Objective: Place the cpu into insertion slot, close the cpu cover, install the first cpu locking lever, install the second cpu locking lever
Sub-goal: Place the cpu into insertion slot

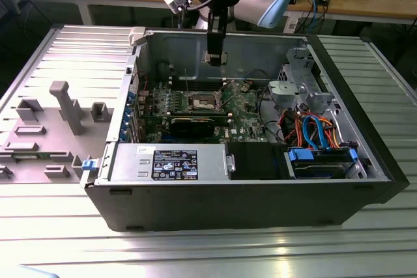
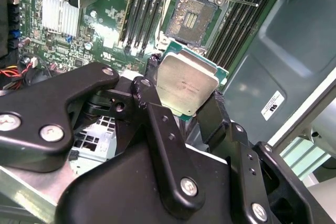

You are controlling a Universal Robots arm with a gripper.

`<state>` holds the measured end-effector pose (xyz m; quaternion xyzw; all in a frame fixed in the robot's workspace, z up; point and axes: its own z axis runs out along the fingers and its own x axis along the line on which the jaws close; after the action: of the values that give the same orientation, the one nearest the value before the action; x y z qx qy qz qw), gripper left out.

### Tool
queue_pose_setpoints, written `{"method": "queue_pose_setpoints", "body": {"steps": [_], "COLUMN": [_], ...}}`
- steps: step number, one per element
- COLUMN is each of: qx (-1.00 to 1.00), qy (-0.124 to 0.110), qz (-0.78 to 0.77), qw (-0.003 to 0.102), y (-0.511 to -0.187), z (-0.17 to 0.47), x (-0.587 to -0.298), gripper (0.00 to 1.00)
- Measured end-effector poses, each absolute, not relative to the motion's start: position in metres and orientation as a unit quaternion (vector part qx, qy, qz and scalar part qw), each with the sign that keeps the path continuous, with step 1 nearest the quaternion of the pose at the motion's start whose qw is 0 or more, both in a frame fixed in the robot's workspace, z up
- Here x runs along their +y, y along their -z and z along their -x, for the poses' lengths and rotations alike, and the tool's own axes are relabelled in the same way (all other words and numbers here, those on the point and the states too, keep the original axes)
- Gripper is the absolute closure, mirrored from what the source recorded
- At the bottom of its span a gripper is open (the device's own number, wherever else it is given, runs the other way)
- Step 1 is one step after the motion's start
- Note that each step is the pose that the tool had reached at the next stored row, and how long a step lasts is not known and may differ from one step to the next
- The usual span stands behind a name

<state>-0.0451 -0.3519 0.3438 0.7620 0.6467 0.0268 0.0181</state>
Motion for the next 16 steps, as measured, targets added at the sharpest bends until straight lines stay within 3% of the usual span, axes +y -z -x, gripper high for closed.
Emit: {"method": "queue_pose_setpoints", "body": {"steps": [16], "qx": [0.647], "qy": [-0.026], "qz": [-0.762], "qw": [0.018], "y": [-0.329], "z": [0.045], "x": [-0.352], "gripper": [0.46]}}
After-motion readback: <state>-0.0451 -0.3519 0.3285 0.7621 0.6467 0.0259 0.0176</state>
